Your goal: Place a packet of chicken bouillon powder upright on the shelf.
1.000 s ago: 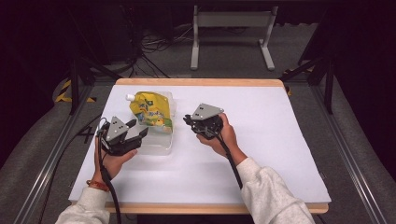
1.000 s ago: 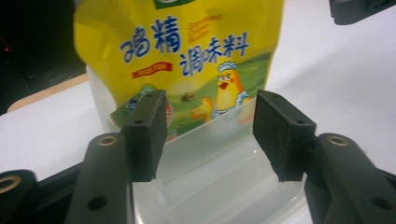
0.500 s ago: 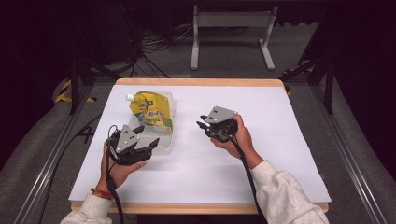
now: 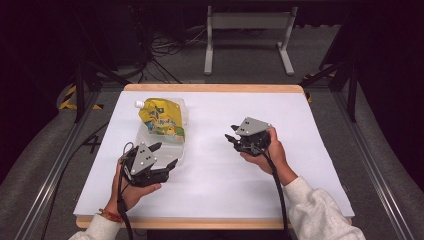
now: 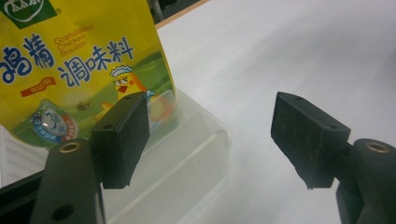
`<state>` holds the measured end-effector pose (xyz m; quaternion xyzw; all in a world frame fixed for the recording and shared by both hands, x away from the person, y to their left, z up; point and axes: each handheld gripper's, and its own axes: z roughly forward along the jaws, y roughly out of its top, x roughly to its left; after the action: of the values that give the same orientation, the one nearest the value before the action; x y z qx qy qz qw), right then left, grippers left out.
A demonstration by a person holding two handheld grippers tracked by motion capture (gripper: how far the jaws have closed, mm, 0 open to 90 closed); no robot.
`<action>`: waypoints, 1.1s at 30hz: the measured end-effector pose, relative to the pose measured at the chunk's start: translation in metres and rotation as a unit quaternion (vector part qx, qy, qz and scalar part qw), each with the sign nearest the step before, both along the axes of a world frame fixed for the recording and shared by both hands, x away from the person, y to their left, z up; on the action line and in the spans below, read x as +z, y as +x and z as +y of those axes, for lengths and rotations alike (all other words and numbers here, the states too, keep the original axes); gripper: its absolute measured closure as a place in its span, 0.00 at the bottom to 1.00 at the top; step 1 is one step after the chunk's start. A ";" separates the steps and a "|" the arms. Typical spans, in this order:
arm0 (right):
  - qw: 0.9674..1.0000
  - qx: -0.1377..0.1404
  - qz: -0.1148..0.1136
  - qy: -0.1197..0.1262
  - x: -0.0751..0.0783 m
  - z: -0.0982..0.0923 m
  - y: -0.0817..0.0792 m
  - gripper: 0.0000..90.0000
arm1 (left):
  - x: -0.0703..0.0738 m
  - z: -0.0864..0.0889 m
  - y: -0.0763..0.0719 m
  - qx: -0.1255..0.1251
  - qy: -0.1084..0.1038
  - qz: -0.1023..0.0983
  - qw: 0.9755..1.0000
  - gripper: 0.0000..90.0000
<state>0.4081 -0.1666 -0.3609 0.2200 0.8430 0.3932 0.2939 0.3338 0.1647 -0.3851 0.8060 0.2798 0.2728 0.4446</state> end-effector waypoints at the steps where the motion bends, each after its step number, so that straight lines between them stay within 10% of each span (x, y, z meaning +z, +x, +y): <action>1: 1.000 -0.001 -0.001 -0.002 0.000 -0.002 -0.001 0.68 | -0.001 -0.001 -0.001 -0.002 0.003 0.000 1.000 0.31; 33: 0.997 -0.029 0.031 -0.062 -0.026 -0.073 -0.041 0.37 | -0.034 -0.033 -0.018 -0.062 0.073 0.043 0.994 0.20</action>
<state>0.3673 -0.2392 -0.3866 0.2380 0.8679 0.3239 0.2920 0.3162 0.1316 -0.4189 0.8633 0.2271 0.2291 0.3881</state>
